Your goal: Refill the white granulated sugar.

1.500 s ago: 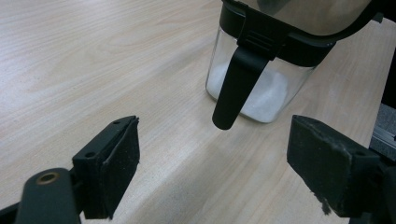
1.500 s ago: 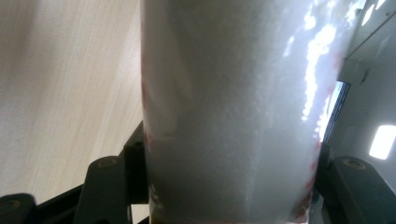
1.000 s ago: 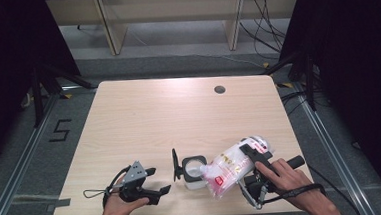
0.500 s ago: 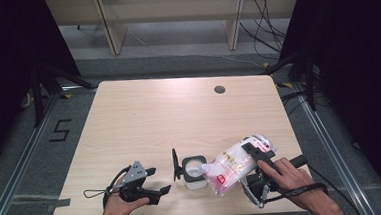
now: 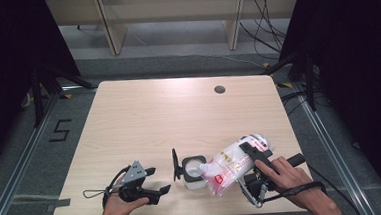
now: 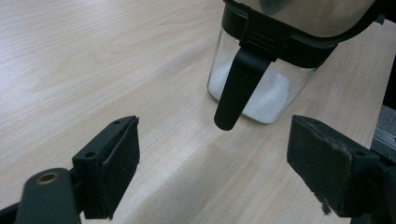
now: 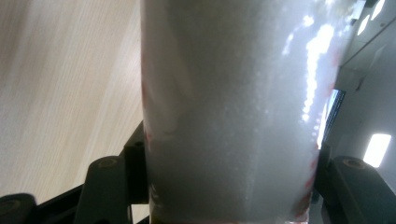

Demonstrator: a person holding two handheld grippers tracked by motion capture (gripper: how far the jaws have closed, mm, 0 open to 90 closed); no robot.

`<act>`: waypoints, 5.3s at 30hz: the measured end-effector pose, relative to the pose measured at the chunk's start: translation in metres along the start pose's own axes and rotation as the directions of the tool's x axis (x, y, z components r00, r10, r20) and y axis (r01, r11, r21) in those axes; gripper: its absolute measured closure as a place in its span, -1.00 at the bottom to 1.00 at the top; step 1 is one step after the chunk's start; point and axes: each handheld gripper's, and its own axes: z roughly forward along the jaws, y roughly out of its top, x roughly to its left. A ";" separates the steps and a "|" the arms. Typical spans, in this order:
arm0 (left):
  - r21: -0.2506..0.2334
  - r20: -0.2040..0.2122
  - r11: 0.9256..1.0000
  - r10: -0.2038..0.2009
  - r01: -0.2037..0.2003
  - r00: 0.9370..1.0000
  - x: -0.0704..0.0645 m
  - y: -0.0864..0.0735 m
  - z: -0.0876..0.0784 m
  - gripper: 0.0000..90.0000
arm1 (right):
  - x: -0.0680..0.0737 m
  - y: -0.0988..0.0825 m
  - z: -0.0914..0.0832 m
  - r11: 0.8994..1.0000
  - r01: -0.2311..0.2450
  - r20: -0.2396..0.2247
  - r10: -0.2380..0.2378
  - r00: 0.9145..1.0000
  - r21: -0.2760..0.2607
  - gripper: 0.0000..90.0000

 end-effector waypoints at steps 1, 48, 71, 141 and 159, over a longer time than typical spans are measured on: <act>0.000 0.000 1.000 0.000 0.000 1.000 0.000 0.000 0.000 -0.63 | 0.001 0.000 -0.001 1.000 -0.011 0.001 0.011 1.000 0.008 -0.09; 0.002 -0.008 1.000 0.001 -0.001 1.000 0.000 0.000 0.000 -0.63 | 0.004 0.002 -0.001 1.000 0.004 0.010 -0.004 1.000 0.013 -0.09; -0.004 -0.008 1.000 -0.028 0.028 1.000 -0.001 0.000 -0.001 -0.63 | 0.000 0.001 0.003 1.000 -0.012 0.025 0.012 1.000 -0.015 -0.08; -0.015 -0.017 0.999 -0.035 0.035 0.999 -0.001 -0.001 0.000 -0.63 | 0.004 0.001 -0.006 1.000 -0.012 0.019 0.012 1.000 -0.025 -0.08; -0.006 -0.017 1.000 -0.025 0.025 1.000 0.000 -0.001 -0.001 -0.63 | 0.004 0.005 -0.002 0.999 0.012 0.012 -0.012 1.000 -0.035 -0.07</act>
